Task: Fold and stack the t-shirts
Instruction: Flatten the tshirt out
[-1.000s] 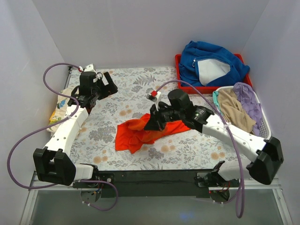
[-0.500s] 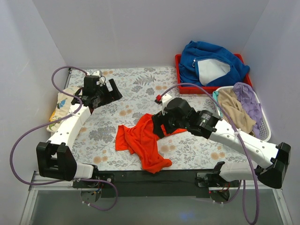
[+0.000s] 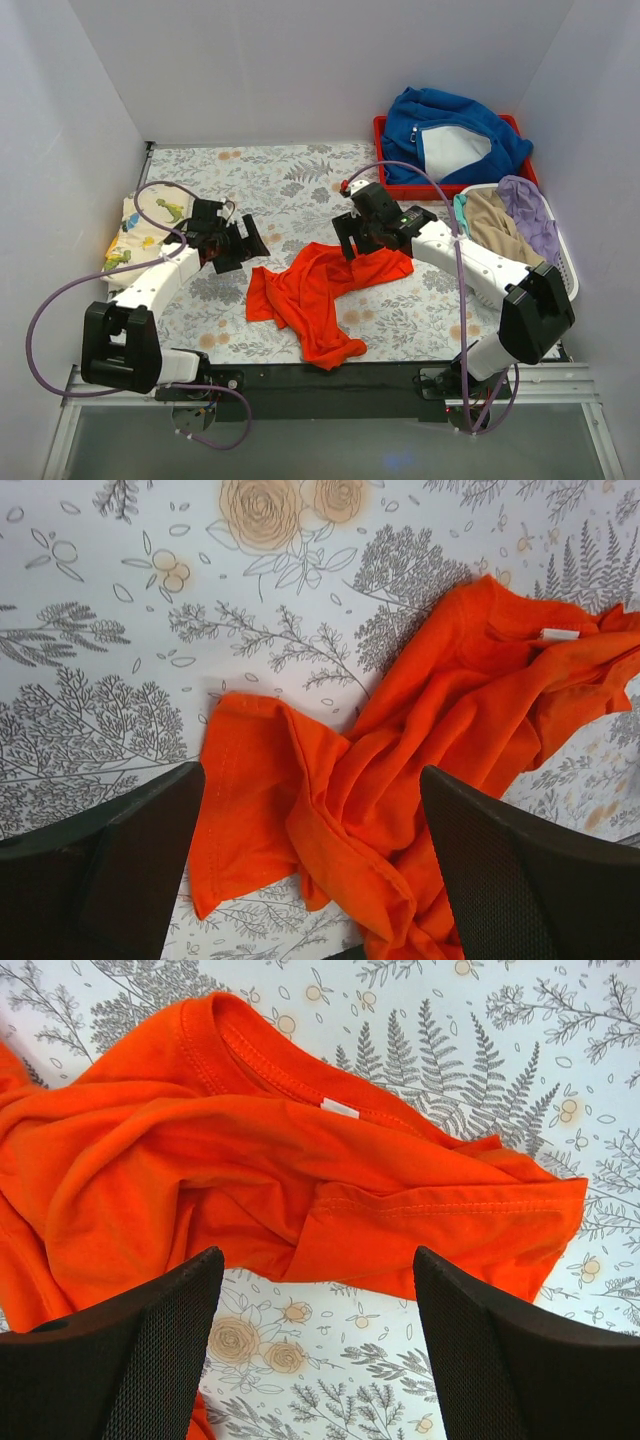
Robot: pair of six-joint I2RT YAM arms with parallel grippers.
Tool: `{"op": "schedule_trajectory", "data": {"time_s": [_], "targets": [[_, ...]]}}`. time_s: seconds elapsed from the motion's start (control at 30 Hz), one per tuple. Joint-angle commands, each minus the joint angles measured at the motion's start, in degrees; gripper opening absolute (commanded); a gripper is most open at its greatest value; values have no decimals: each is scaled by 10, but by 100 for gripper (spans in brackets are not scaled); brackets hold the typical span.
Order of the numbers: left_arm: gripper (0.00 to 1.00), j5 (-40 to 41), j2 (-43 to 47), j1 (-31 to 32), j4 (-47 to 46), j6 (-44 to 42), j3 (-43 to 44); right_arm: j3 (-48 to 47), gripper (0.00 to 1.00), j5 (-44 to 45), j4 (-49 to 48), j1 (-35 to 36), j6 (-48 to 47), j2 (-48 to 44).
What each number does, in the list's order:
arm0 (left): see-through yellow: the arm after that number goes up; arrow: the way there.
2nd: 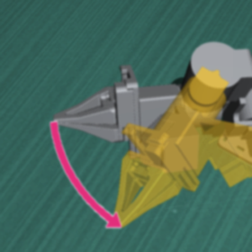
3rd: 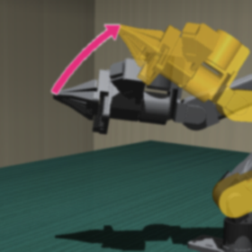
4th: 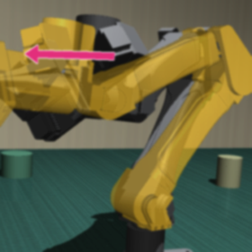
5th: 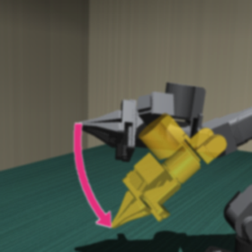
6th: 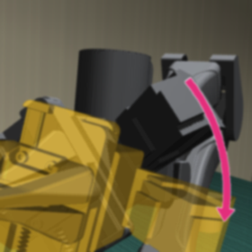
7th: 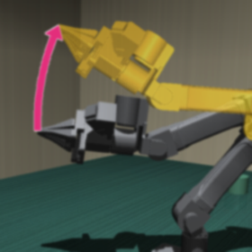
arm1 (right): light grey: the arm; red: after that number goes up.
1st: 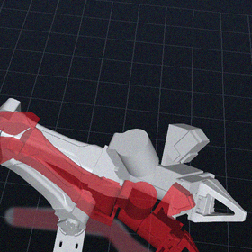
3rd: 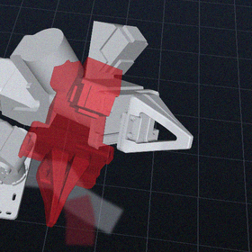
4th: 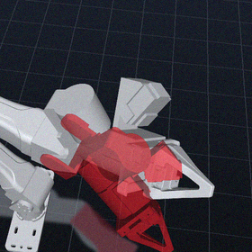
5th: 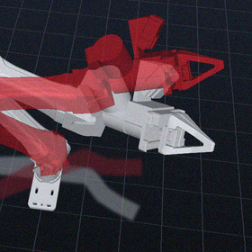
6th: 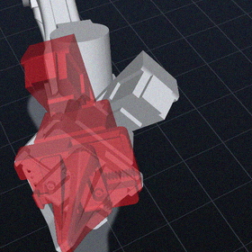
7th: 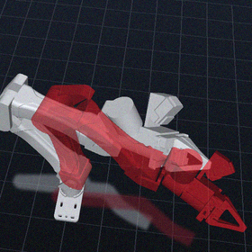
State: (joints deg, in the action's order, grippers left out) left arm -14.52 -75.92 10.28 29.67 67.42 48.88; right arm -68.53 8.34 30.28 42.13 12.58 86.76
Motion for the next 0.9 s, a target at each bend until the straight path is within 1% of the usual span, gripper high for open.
{"op": "schedule_trajectory", "data": {"time_s": [0.0,0.13,0.23,0.27,0.5,0.6,0.63,0.67,0.73,0.77,0.8,0.87], "targets": [[88,-17,34,10,7,9,-20,-11,82,-12,-33,2,-12,-12],[86,-17,18,28,-7,17,-39,0,82,-9,-36,1,-12,-12],[84,3,-8,48,-21,21,-41,8,82,-15,-38,-1,-9,-16],[83,21,-25,52,-23,25,-41,9,82,-19,-40,-1,-8,-17],[79,52,-89,62,-26,35,-4,31,82,-20,-42,-4,-5,-32],[75,61,-106,65,-26,36,9,47,82,-17,-43,-6,-4,-41],[62,59,-110,66,-26,34,12,52,82,-15,-44,-7,-2,-44],[55,59,-114,66,-26,32,16,56,82,-15,-44,-6,0,-48],[36,59,-125,68,-23,29,33,72,82,-15,-49,-9,4,-56],[9,58,-127,68,-22,26,39,78,81,-15,-51,-10,5,-59],[0,56,-128,68,-16,25,47,83,80,-16,-52,-12,7,-64],[0,55,-126,69,-17,23,70,98,79,-17,-56,-13,10,-67]]}}
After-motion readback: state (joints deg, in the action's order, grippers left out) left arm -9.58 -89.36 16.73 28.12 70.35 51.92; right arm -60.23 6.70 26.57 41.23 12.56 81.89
